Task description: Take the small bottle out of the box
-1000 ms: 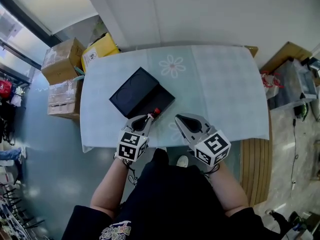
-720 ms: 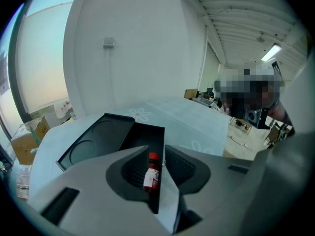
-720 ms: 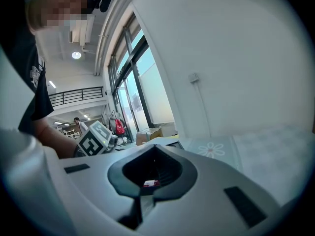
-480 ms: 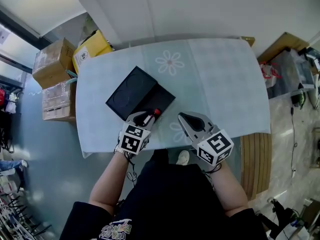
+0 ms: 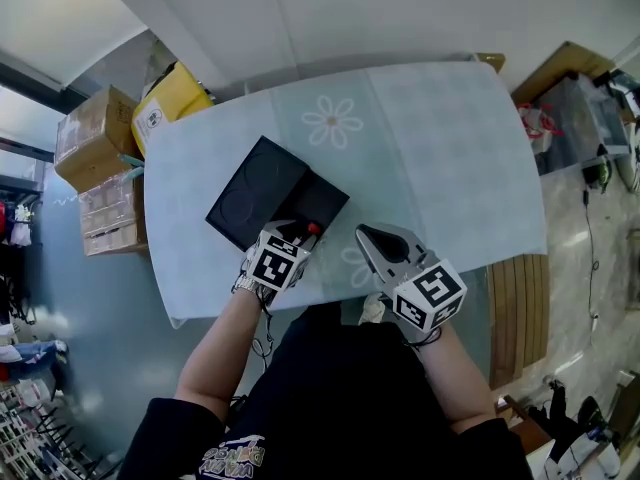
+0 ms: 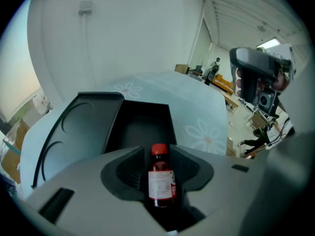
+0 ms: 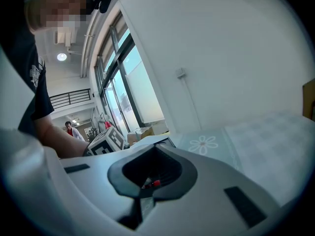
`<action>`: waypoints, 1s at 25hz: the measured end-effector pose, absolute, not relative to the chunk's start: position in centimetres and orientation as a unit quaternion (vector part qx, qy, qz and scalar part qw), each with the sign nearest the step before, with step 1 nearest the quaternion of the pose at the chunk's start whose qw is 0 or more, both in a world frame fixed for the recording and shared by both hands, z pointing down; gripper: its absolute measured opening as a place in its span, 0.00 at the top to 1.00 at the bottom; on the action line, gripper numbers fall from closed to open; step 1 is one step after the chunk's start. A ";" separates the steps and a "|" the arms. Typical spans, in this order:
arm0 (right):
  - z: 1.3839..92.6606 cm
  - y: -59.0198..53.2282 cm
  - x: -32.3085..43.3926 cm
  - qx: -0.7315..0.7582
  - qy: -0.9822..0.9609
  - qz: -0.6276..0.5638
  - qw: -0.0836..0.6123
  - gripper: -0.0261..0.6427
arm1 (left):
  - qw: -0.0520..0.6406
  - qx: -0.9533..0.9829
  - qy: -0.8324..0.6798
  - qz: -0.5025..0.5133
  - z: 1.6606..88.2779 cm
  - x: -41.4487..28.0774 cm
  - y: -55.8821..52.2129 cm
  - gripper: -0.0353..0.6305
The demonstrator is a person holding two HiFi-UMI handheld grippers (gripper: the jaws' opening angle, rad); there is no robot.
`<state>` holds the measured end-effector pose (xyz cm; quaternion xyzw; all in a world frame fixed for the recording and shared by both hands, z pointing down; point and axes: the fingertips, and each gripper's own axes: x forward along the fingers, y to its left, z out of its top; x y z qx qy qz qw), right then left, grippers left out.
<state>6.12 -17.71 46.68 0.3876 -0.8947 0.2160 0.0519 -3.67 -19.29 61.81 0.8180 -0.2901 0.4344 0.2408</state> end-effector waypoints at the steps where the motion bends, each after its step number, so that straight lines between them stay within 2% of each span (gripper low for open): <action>1: 46.8 -17.9 6.1 0.391 -0.893 0.218 0.051 0.93 | 0.243 0.816 -0.282 0.442 62.2 -3.6 -19.4 0.69; 13: 48.3 -18.7 6.7 0.415 -0.875 0.244 0.044 0.93 | 0.263 0.797 -0.222 0.496 64.5 -2.7 -20.1 0.67; 16: 48.5 -18.9 6.4 0.417 -0.874 0.247 0.043 0.93 | 0.251 0.784 -0.212 0.527 65.4 -3.0 -20.2 0.65; 25: 49.1 -19.3 6.3 0.422 -0.868 0.258 0.039 0.93 | 0.253 0.769 -0.239 0.536 67.1 -3.8 -19.9 0.65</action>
